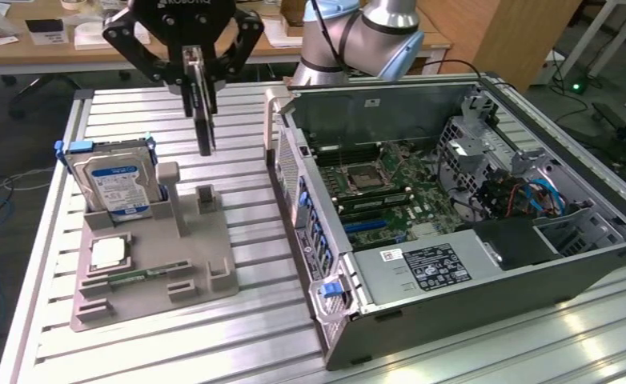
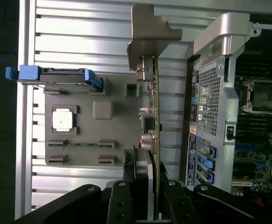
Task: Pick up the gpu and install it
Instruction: 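Pick up the gpu and move the gpu toward the slot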
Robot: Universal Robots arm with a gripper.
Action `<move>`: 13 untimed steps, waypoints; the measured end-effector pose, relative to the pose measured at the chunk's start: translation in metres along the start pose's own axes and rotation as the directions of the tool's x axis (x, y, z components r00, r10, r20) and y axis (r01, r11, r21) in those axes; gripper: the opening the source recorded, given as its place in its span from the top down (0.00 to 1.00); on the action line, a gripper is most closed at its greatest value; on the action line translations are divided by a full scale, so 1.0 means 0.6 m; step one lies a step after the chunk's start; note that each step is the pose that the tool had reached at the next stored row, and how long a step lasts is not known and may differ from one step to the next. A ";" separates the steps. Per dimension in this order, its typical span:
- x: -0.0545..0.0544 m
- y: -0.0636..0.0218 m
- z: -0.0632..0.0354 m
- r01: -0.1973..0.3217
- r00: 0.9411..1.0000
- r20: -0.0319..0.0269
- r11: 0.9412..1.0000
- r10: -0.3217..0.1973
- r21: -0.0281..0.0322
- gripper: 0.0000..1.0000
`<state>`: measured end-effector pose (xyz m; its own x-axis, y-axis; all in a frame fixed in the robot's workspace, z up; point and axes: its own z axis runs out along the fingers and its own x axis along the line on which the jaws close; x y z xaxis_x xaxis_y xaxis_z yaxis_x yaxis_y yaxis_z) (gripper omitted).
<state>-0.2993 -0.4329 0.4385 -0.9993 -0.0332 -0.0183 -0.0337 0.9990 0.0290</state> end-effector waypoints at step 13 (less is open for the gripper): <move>-0.082 -0.003 0.002 0.000 1.000 0.000 1.000 0.000 0.000 0.72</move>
<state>-0.2500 -0.4328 0.4383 -0.9993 -0.0331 -0.0183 -0.0336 0.9990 0.0290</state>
